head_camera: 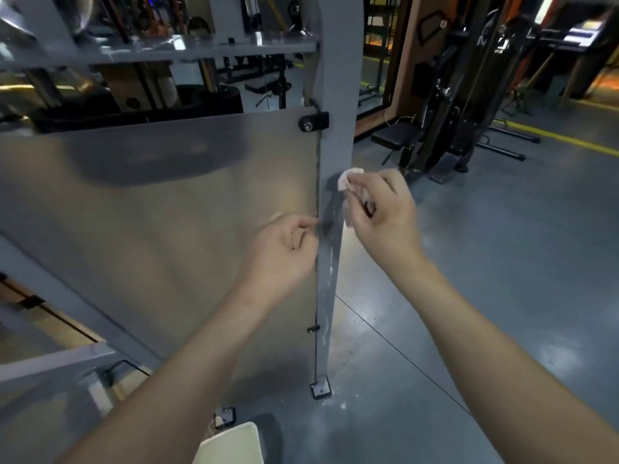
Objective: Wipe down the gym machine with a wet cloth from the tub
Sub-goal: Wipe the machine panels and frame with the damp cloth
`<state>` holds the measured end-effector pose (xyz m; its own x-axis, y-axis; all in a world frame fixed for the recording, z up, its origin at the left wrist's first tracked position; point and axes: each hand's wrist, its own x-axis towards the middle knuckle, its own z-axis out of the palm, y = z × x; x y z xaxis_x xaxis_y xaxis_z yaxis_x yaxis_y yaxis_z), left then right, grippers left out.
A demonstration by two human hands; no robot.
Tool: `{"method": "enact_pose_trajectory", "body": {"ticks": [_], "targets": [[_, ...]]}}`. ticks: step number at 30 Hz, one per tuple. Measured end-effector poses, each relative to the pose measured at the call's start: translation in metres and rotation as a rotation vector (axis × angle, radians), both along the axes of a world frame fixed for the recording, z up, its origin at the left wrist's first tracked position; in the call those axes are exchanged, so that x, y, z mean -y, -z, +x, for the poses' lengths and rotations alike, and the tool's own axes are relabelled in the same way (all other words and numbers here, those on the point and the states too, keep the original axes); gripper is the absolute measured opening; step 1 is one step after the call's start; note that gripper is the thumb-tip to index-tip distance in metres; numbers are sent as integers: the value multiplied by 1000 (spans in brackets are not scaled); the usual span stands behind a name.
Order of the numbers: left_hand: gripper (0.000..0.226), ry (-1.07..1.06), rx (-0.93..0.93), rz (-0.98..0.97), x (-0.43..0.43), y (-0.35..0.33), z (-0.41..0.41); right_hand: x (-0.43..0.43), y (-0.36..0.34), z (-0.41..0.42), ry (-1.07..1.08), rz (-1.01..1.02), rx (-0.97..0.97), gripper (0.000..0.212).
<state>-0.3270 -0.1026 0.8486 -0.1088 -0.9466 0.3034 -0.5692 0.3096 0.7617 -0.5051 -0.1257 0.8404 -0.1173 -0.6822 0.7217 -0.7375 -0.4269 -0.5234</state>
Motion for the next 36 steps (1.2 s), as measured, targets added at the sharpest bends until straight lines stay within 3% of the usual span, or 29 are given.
{"method": "enact_pose_trajectory", "body": {"ticks": [5, 8, 11, 18, 23, 30, 33, 36], "targets": [[36, -78, 264, -164, 6, 15, 10, 26, 18, 8, -17, -125, -310, 14], [35, -106, 335, -298, 9, 11, 13, 24, 61, 5, -49, 38, -251, 22], [46, -96, 445, -457, 17, -7, 14, 20, 85, -2, -97, 155, -300, 16], [87, -154, 650, -549, 40, -51, 5, 37, 22, 4, 12, -226, -253, 12], [88, -200, 690, -648, 50, -48, 6, 21, 86, -4, -78, 0, -348, 18], [90, -245, 744, -732, 59, -40, 11, 38, 29, 3, 38, -186, -243, 21], [95, -261, 796, -765, 64, -38, 12, 35, 68, 7, 40, -162, -219, 14], [108, -275, 877, -766, 66, -37, 13, 22, 113, 11, 7, -8, -241, 16]]}}
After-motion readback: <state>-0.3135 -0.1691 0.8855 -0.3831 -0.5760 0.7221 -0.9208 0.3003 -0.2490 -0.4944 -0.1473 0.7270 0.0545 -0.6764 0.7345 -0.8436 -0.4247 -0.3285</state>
